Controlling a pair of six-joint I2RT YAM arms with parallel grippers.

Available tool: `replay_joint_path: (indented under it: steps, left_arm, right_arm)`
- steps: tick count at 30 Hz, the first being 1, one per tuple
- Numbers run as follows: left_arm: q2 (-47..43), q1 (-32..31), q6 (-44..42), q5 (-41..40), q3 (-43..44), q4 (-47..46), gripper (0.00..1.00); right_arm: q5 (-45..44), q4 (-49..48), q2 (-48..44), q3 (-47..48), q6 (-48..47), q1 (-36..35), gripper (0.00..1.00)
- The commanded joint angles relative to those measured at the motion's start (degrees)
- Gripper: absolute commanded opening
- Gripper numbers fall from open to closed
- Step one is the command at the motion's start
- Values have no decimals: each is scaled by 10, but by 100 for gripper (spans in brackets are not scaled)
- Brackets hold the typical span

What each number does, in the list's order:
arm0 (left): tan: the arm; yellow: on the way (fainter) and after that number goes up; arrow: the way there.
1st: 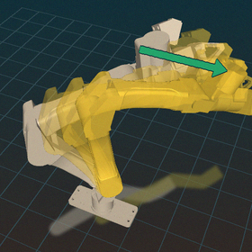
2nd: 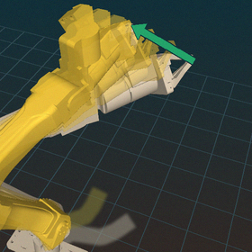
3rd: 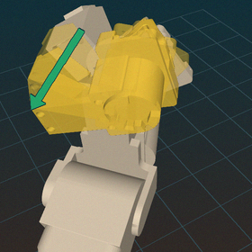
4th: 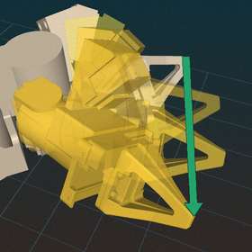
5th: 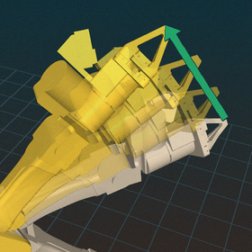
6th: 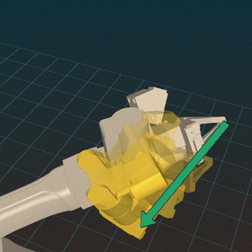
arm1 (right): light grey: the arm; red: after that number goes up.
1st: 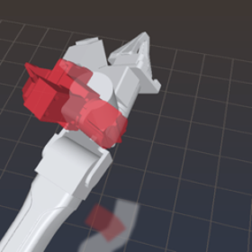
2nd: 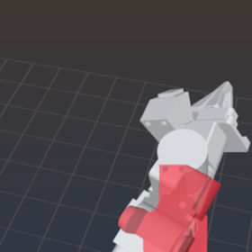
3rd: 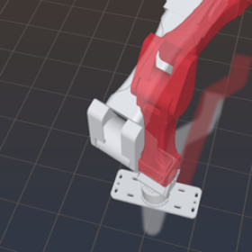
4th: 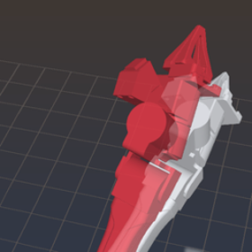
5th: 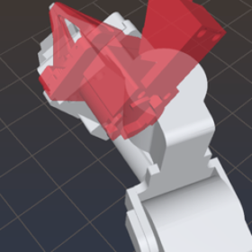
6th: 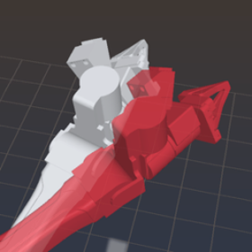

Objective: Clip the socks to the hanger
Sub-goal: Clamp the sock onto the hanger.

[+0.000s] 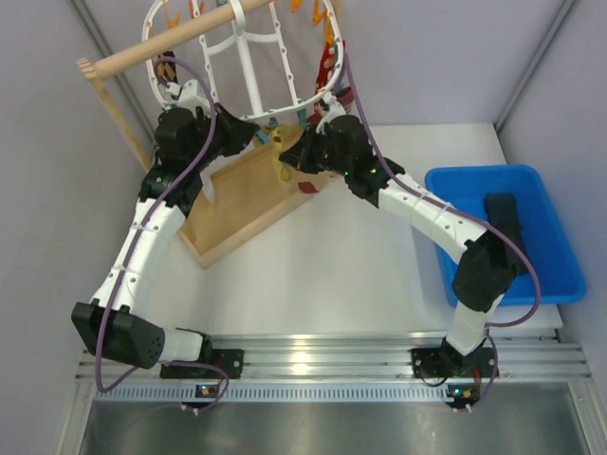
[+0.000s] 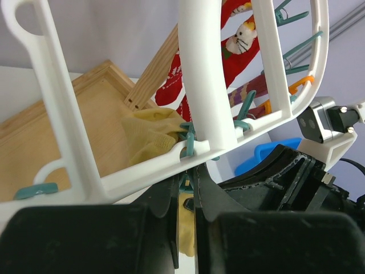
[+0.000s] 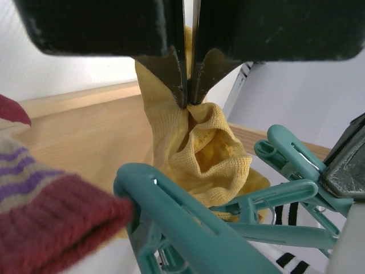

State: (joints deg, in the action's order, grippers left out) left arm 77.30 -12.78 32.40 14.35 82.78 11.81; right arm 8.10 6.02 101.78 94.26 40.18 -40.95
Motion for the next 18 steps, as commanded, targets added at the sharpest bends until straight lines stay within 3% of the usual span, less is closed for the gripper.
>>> replay_joint_path:
  steps: [1, 18]
  left_arm:
    - [13, -8, -13, 47, -6, -37, 0]
    - [19, -10, -27, 38, -3, -28, 0]
  right_arm:
    - [-8, -17, 2, 37, 10, -15, 0]
    - [-20, -21, -1, 40, -12, -42, 0]
